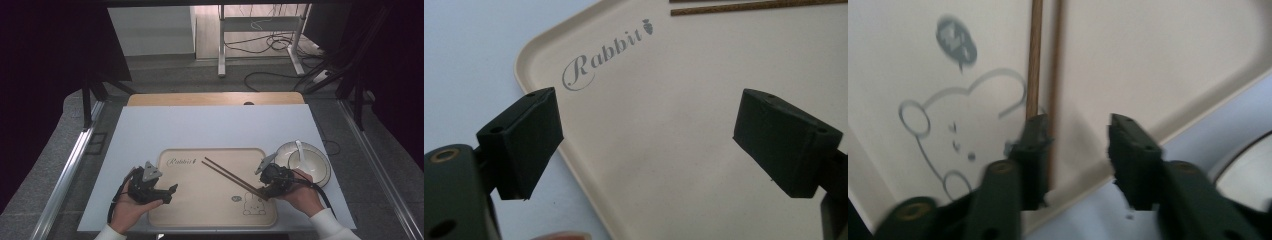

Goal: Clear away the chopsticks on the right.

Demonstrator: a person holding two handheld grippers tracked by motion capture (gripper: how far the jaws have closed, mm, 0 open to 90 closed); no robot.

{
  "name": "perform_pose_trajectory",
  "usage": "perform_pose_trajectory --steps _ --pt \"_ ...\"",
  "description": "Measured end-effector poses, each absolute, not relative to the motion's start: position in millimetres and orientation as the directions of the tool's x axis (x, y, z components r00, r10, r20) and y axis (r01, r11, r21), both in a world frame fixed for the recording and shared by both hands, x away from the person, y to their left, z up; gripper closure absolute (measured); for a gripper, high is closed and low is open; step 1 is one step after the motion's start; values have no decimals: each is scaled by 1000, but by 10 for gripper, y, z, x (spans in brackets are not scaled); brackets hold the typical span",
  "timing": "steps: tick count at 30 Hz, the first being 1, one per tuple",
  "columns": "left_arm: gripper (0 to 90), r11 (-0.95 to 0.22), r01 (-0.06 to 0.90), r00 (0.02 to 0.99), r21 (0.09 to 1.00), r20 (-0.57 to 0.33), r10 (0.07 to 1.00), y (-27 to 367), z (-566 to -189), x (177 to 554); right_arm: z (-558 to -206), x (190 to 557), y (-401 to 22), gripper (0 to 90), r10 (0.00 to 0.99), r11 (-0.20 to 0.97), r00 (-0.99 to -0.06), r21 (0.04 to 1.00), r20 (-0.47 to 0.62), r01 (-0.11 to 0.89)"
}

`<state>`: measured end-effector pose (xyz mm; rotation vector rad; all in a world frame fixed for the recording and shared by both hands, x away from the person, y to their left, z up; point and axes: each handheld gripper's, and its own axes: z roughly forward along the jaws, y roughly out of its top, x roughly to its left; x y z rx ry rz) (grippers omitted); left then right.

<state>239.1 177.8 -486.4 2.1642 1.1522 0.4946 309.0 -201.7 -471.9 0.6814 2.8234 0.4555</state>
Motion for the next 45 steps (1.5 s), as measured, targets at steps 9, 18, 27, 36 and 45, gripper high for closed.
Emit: perform_pose_trajectory --steps 9,18,27,36,45 --pt "122 -410 598 539 689 33 842 1797 -4842 2388 -4460 3069 -1615 361 466 764 -883 528 -53 372" --pt "123 -390 602 528 697 20 849 1842 -4840 2384 -4680 3493 -827 660 381 776 -918 501 115 384" --pt "124 -388 594 530 705 19 848 1856 -4831 2378 -5016 3917 -411 893 440 788 -889 421 127 450" --pt "124 -400 591 537 700 27 843 1860 -4839 2378 -5013 4051 -685 894 538 773 -843 385 22 503" --pt "124 -400 588 536 703 31 843 1871 -4831 2378 -4962 4041 -1189 894 614 752 -787 344 -55 563"
